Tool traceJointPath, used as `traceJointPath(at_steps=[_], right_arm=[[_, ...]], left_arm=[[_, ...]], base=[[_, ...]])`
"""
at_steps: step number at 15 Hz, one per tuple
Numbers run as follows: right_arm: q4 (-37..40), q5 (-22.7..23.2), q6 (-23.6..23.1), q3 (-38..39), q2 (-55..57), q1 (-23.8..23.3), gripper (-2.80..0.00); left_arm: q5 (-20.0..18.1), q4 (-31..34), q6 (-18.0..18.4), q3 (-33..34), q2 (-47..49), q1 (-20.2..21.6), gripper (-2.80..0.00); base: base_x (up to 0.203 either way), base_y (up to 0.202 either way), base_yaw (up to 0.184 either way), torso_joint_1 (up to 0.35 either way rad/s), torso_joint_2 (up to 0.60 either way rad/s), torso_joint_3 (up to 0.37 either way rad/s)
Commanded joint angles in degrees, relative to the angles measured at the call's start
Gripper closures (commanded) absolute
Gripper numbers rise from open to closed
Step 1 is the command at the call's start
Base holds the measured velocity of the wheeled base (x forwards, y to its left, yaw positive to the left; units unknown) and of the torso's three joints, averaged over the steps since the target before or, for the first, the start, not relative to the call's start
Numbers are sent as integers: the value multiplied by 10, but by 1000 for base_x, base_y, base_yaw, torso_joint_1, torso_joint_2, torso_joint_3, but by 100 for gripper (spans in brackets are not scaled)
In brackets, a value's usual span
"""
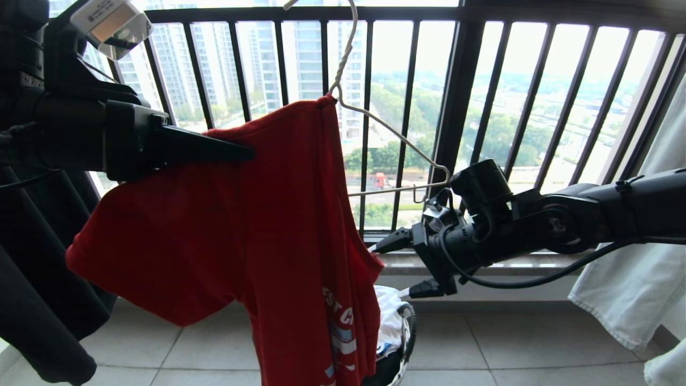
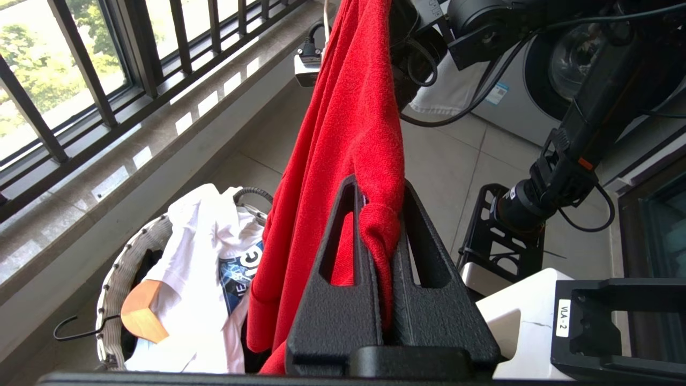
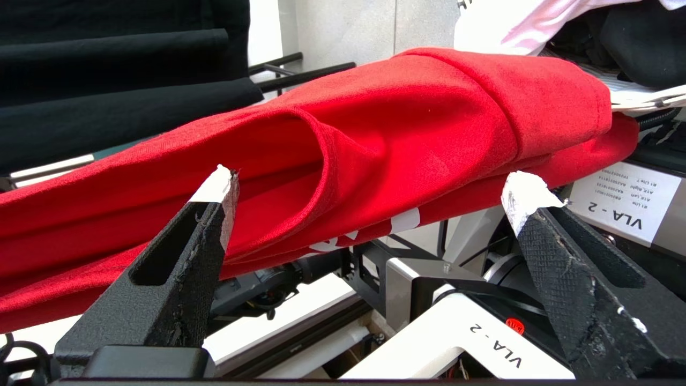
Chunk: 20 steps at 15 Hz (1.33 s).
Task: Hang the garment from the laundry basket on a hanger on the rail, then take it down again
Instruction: Hang the clothes on the clothes rack
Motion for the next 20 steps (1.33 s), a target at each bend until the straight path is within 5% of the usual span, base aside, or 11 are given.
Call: traceJointPath(at_steps=[1, 12, 13, 20], right_arm=[[1, 3, 1, 1, 9, 18, -280], [4, -39, -12, 1, 28, 40, -280], [5, -39, -14, 3, 20, 38, 0], [60, -54, -49, 21, -20, 0, 0]], left_arm=[[-3, 1, 0, 0, 1, 0, 0], [-3, -11, -16, 0, 1, 1, 0], [-3, -11, -16, 0, 1, 1, 0], [-3, -12, -16, 0, 5, 1, 0]], base=[[0, 0, 0, 0, 0, 0], [0, 0, 0, 0, 0, 0], [0, 0, 0, 0, 0, 0], [0, 0, 0, 0, 0, 0]])
